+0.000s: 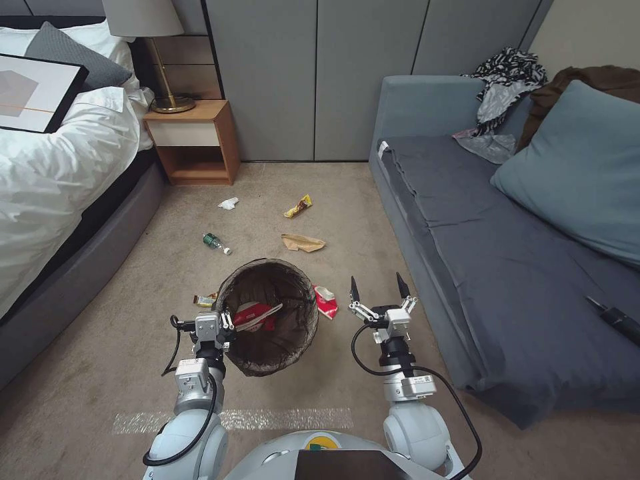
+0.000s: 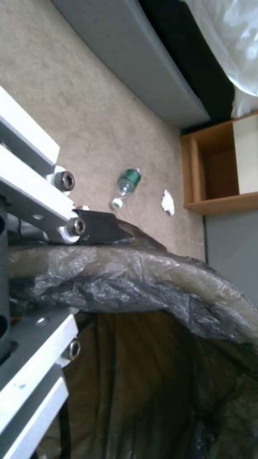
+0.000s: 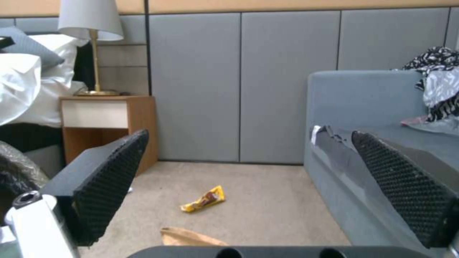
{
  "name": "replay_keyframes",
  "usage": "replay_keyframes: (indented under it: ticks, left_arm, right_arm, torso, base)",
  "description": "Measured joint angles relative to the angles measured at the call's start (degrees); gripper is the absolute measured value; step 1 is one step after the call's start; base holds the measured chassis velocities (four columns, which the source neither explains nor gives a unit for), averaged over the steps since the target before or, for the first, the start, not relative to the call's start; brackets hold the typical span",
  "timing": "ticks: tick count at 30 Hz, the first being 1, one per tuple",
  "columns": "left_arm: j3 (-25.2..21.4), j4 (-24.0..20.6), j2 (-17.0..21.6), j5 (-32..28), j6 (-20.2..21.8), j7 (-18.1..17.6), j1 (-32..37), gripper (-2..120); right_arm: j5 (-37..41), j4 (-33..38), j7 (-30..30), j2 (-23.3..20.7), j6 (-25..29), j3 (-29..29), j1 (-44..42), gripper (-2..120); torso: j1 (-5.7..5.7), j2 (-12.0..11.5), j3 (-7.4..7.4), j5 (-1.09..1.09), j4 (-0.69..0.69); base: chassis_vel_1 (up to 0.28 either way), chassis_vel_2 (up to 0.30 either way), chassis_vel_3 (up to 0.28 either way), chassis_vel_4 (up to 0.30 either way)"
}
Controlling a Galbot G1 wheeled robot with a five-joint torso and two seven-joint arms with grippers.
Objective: Pick up the trash bin, then pick up the garbage from the floor and place it into the trash bin.
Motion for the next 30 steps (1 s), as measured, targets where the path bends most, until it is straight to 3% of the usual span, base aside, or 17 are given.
replay_keyframes:
  ticks: [30]
  left_arm:
    - [-0.7, -0.3, 0.3, 0.0, 0.0, -0.1, 0.0, 3]
  right_arm:
    - [-0.8, -0.1, -0.7, -0.1, 1.0, 0.1, 0.1, 100]
  torso:
    - [0.00, 0.0, 0.00, 0.00, 0.01]
  base:
    - [-0.131, 0.129, 0.135, -0.140]
